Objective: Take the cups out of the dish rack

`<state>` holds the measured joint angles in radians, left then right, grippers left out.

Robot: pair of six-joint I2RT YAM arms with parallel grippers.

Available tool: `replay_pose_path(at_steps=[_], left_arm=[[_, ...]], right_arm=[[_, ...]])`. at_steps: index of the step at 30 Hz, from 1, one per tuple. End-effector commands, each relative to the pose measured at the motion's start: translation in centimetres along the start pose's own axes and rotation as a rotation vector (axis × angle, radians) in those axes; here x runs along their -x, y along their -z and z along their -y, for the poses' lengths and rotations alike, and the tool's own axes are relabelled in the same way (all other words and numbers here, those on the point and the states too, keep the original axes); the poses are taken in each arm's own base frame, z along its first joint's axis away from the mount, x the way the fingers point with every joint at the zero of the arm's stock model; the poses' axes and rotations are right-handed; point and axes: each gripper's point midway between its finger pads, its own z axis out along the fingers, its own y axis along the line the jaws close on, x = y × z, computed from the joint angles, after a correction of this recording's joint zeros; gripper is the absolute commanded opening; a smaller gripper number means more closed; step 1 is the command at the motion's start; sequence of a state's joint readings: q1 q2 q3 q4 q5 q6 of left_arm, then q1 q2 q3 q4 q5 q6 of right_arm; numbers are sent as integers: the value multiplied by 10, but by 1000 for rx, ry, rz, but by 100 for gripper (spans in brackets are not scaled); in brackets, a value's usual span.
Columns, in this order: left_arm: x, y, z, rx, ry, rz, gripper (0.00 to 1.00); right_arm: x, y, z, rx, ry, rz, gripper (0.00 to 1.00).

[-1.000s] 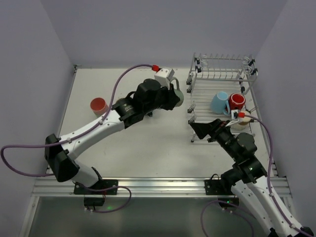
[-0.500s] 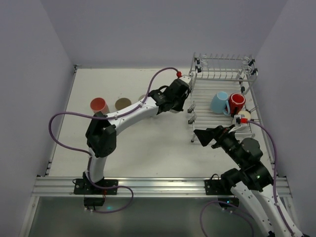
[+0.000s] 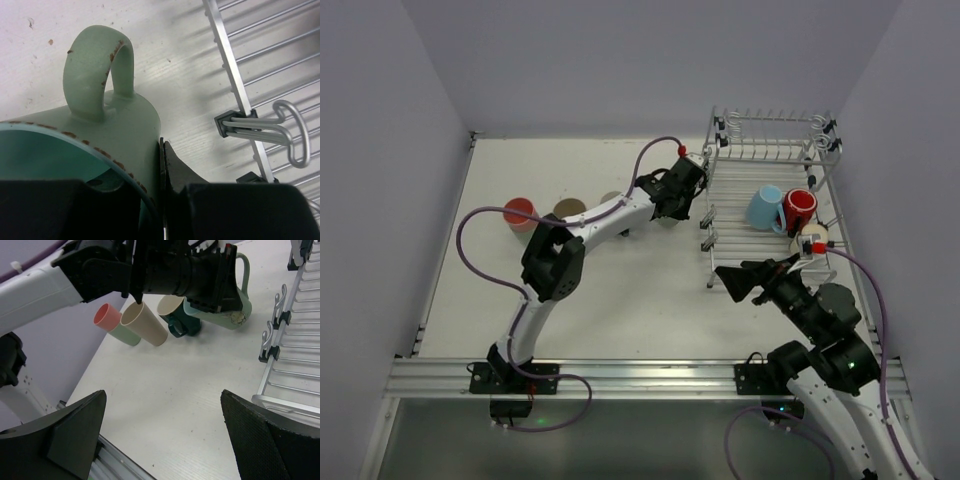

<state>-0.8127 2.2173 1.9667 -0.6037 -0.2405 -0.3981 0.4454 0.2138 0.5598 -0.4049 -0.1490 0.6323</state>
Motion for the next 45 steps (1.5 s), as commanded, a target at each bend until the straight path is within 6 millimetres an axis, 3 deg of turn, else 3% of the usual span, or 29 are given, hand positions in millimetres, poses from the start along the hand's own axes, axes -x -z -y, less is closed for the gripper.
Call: replay_pose_path(at_steps=[1,7,13,21,24,30,36,39,42,43,45], left_arm=[[33,10,-2,28,-24,88,0],[24,-6,-4,46,-45,50,1],[26,-7,-7,69,-60,60,28],[35,0,-10,76,-66,83,41],[41,7,-10,75,-65,98,50],[61,30,-11,71,-76,152,70],[76,56,-12,57,-75,196,74],[89,79,-5,5,-67,233,76],[105,113,11,-76,-65,290,77],[114,137,18,-113,-65,331,77],[112,157,33,-204,-74,355,77]], right_arm=[[13,8,-17,52,36,19,99],[15,8,-21,66,31,20,99],[24,11,-26,73,31,47,99],[30,14,-18,23,35,72,99],[38,18,-10,-36,40,114,99],[39,12,6,-116,42,120,99],[44,8,16,-170,45,135,99],[52,7,28,-245,51,169,97],[59,0,38,-318,52,178,93],[57,-6,45,-352,55,161,93],[62,-8,57,-421,65,175,93]])
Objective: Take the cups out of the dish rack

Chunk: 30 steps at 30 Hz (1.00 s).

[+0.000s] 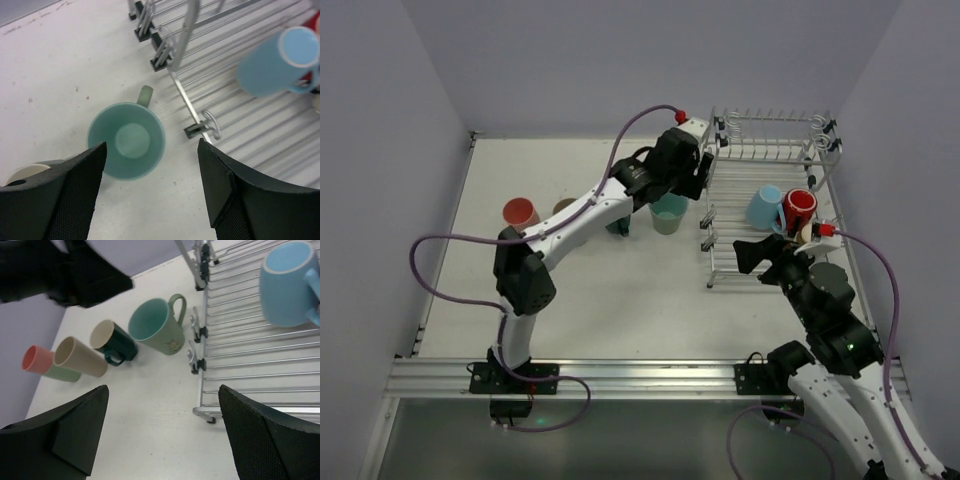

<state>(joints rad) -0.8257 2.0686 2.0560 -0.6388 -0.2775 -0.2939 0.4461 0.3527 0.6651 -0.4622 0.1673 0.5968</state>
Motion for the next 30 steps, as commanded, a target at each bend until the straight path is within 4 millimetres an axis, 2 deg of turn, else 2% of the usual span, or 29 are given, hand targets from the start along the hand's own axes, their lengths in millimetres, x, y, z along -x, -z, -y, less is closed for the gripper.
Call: replay_pose_path(at_steps=[1,2,3,4,5,6,7,8,9,10,11,12,13,14,15,18,20,22,25,30], left_arm=[[64,95,34,-215,14,212,77],[63,110,44,-285,20,220,77],[47,111,49,-331,34,210,78],[57,149,49,-388,54,275,78],[51,163,57,-455,55,281,78],[26,162,56,-476,71,253,78],[30,196,50,-513,84,310,79],[21,209,51,-546,86,314,79],[-10,204,48,-556,95,269,81],[-11,235,40,-586,105,322,81],[-40,230,36,-591,106,278,82],[-40,257,27,-610,113,335,83],[-48,264,22,-611,113,344,84],[-67,262,16,-598,106,315,84],[-66,284,8,-613,101,369,85],[-83,307,-9,-605,71,399,88],[-99,307,-16,-590,42,390,88],[-105,314,-25,-572,29,421,89],[-117,307,-37,-517,-2,430,90],[-137,288,-38,-503,-34,407,91]], right_arm=[[23,-11,17,-136,30,75,93],[22,-16,20,-160,38,71,93],[21,-19,28,-195,56,78,93],[21,-22,33,-223,63,80,94],[20,-24,39,-258,73,77,95],[20,-25,45,-283,90,79,98],[25,-24,56,-336,93,105,99],[27,-24,63,-367,95,113,99],[25,-26,72,-405,107,105,99],[29,-25,85,-454,101,115,99],[28,-26,94,-483,106,109,99],[25,-28,105,-520,107,92,99],[30,-26,118,-569,94,102,99],[30,-27,124,-584,84,102,99],[30,-30,129,-600,77,98,99],[41,-32,143,-654,80,134,99],[42,-32,157,-725,94,121,99],[48,-31,169,-777,86,126,99],[54,-30,184,-815,52,125,99],[53,-37,207,-899,81,69,99]])
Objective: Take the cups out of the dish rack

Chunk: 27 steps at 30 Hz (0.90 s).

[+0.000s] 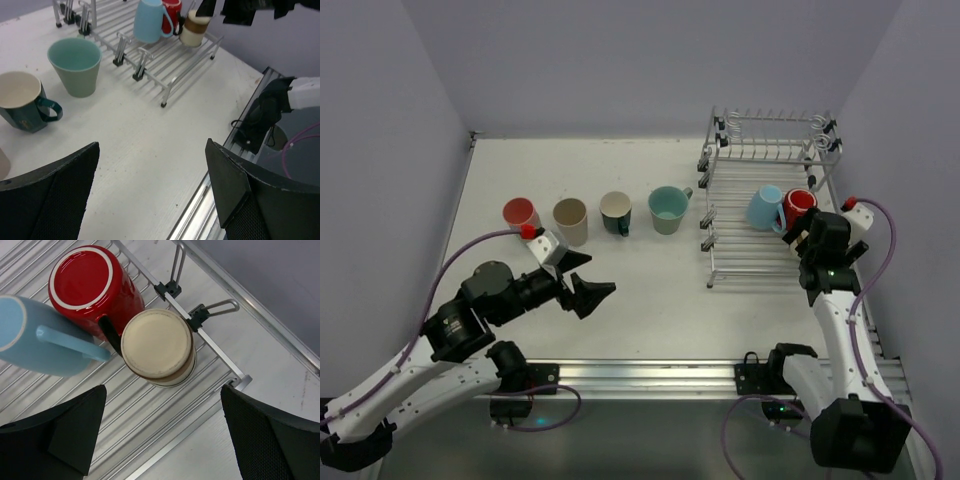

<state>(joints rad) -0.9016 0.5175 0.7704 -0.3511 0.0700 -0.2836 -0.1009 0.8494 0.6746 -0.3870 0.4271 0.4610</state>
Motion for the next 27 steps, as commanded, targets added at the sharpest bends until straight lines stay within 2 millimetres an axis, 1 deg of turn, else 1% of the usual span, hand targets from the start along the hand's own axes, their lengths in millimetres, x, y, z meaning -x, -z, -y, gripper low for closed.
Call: replay_pose_path(at_steps=[1,3,5,7,8,9,11,13,17,21,22,23,24,25,26,27], left_arm=[[-24,-4,-8,11,-47,-55,91],[-29,-4,-9,12,-50,-69,91],[-30,-3,-13,28,-56,-71,91],[-30,-3,-12,25,-54,-70,91],[-31,-3,-12,22,-55,-72,91],[-31,-3,-11,19,-54,-73,91],[-32,-3,-10,13,-53,-75,91],[-32,-2,-11,19,-54,-71,91],[-31,-2,-14,32,-54,-67,91],[-33,-3,-15,37,-52,-75,91],[-33,-4,-15,37,-54,-77,91],[-33,-4,-16,42,-52,-79,91],[-34,-4,-17,44,-53,-80,91],[-35,-4,-17,46,-53,-82,91],[-35,-4,-17,48,-51,-82,91],[-34,-4,-18,51,-51,-81,91]], right_arm=[[30,-10,-1,-31,-2,62,99],[27,-19,-5,-11,-4,35,99],[30,-24,-12,23,-15,32,99],[25,-34,-17,32,-9,-4,99],[31,-36,-20,35,-11,-3,99],[25,-45,-20,23,4,-32,99],[25,-52,-19,-1,20,-43,99],[19,-61,-20,-5,39,-73,99],[15,-67,-15,-34,49,-80,99],[20,-69,-13,-53,53,-54,99],[21,-70,-12,-57,54,-53,98],[20,-72,-12,-61,54,-56,94],[19,-73,-12,-65,57,-57,87],[19,-74,-10,-72,57,-57,85],[17,-76,-10,-78,63,-63,75],[15,-77,-10,-79,70,-67,71]])
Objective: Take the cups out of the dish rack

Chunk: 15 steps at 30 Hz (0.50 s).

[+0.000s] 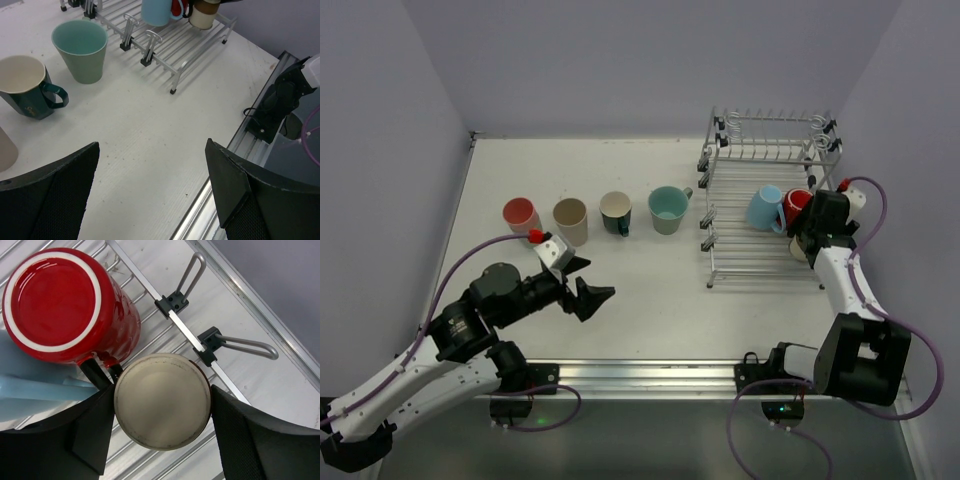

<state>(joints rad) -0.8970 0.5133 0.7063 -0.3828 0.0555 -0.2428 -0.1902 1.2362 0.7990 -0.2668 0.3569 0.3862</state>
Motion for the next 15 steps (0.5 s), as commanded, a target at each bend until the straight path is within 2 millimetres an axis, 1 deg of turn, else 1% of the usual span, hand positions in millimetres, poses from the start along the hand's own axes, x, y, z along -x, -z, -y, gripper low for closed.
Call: replay_pose_path(at_steps=[1,2,3,4,5,6,7,8,9,11,12,13,14,15], left_arm=[[-1,-2,-5,20,-16,2,91],[0,-2,-5,21,-16,4,91],[0,-2,-5,21,-16,4,91],[0,-2,-6,24,-15,3,91],[-1,-3,-7,28,-14,0,91],[-1,-3,-7,28,-14,-1,91],[-2,-3,-7,29,-15,-4,91],[-2,-4,-7,31,-13,-7,91],[-1,-5,-8,31,-13,-7,91],[-2,-8,-9,33,-5,-14,91],[2,-9,-7,21,0,-7,91],[4,-12,-6,18,16,-7,90],[7,-13,-4,10,26,-4,90],[9,-14,-2,-2,35,-3,90]], right_arm=[[24,-5,-1,-24,-10,68,68],[24,-5,-1,-24,-11,68,67],[24,-4,-1,-20,-14,70,58],[25,-2,-2,-9,-19,72,54],[25,0,-4,0,-27,76,52],[31,7,-4,12,-39,99,49],[32,11,-5,25,-52,101,47],[36,16,-6,38,-64,115,46],[44,27,-6,59,-82,150,45],[48,38,-11,105,-110,173,44],[56,51,-12,138,-132,211,44],[53,54,-13,158,-148,216,43],[53,60,-19,202,-155,225,43],[54,65,-20,224,-165,243,43]])
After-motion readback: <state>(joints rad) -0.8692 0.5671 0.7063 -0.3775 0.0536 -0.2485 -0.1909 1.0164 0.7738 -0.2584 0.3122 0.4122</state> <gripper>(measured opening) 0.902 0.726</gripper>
